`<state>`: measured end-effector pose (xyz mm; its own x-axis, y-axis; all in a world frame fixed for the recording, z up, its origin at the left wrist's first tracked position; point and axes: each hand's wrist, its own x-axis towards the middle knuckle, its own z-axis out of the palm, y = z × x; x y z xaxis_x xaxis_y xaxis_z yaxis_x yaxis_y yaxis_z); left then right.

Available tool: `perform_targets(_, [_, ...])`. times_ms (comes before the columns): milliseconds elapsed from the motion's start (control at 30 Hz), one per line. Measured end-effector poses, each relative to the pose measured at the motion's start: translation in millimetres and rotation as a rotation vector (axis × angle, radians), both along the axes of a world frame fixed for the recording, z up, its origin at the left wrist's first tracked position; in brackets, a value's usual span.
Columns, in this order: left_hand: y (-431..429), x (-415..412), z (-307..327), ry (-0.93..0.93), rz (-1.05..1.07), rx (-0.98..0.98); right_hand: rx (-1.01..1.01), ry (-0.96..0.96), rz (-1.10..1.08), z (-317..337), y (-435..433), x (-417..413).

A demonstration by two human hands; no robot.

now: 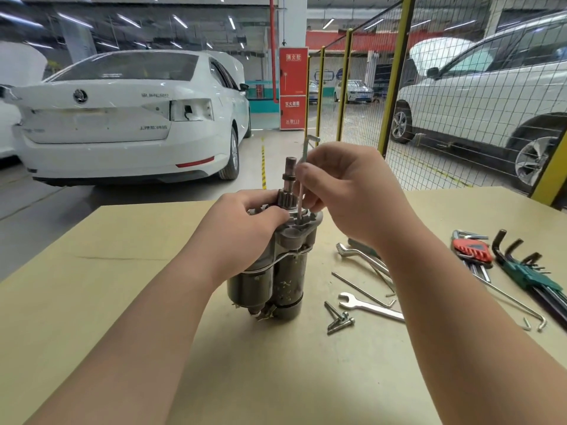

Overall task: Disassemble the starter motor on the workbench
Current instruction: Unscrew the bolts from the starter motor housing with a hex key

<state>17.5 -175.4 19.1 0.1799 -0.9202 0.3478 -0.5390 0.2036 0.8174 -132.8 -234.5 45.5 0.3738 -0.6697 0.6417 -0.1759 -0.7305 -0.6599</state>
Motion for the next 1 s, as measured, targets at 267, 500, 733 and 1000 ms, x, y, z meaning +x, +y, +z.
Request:
perform_targets(267, [-4,3,-2,0.039,0.012,0.030,-0.056,0.076,-0.035,5,6,-3])
perform_targets(500, [-2,-3,-2,-0.105,0.143,-0.097,0.070,-0.014,0.045,3,4,-2])
perform_targets(733, [-3,-12,5,-0.398,0.114,-0.172,0.002,-0.055,-0.017,-3,3,1])
perform_targets(1000, [-6,-16,15,-0.337,0.092,-0.052,0.007,0.002,0.051,-4,-2,-3])
